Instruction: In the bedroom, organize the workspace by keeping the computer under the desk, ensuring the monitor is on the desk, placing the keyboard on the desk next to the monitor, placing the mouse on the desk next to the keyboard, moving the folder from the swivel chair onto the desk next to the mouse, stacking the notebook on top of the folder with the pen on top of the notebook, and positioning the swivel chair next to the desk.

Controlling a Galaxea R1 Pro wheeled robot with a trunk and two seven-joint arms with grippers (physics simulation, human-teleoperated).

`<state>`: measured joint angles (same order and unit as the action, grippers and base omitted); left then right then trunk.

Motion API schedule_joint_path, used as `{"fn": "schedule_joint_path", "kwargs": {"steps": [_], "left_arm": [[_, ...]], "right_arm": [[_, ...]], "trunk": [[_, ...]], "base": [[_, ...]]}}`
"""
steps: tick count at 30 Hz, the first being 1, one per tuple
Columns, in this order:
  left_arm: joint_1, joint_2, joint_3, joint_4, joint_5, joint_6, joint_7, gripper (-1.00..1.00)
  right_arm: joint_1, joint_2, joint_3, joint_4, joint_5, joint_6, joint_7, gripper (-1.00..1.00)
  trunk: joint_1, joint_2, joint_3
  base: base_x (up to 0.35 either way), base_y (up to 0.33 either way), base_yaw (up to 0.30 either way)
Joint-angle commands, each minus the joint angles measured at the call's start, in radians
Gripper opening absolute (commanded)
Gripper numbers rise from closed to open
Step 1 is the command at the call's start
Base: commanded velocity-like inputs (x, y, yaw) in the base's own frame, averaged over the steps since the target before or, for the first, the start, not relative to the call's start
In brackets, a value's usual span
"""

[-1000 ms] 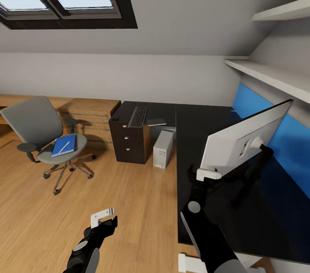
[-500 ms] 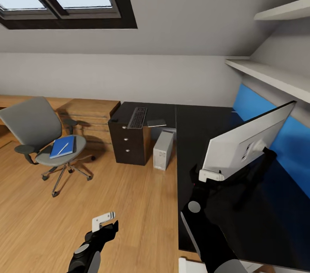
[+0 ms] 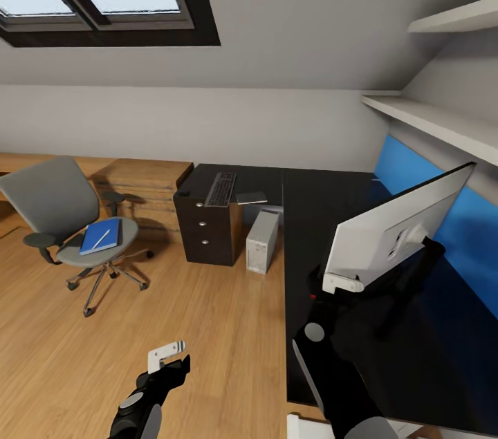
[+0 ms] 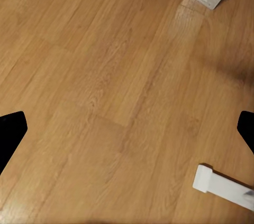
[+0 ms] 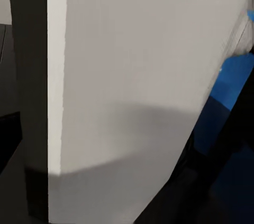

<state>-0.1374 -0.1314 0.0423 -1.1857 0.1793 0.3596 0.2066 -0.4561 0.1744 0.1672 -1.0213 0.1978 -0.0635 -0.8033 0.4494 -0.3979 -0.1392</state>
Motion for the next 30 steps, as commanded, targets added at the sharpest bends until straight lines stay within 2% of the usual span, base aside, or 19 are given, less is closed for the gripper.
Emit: {"fn": "schedule_joint_path", "kwargs": {"steps": [1, 13, 20, 30], "left_arm": [[-0.001, -0.001, 0.001, -0.002, 0.011, 0.005, 0.005, 1.0], [-0.001, -0.001, 0.001, -0.002, 0.011, 0.005, 0.005, 1.0], [-0.001, -0.001, 0.001, -0.002, 0.011, 0.005, 0.005, 1.0], [-0.001, -0.001, 0.001, -0.002, 0.011, 0.005, 0.005, 1.0]], "right_arm": [[-0.001, 0.0, -0.009, 0.001, 0.001, -0.001, -0.004, 1.0], [-0.001, 0.0, -0.011, 0.003, -0.003, -0.001, -0.004, 1.0], [-0.001, 0.0, -0.011, 0.003, -0.003, -0.001, -0.002, 1.0], [-0.001, 0.0, -0.011, 0.005, -0.003, -0.001, -0.002, 1.0]], "trunk": [[0.001, -0.002, -0.002], [0.001, -0.002, -0.002], [0.001, -0.002, -0.002], [0.001, -0.002, -0.002]], "base": [[0.0, -0.106, 0.0], [-0.017, -0.272, 0.0], [-0.111, -0.268, 0.0], [-0.138, -0.162, 0.0]]}}
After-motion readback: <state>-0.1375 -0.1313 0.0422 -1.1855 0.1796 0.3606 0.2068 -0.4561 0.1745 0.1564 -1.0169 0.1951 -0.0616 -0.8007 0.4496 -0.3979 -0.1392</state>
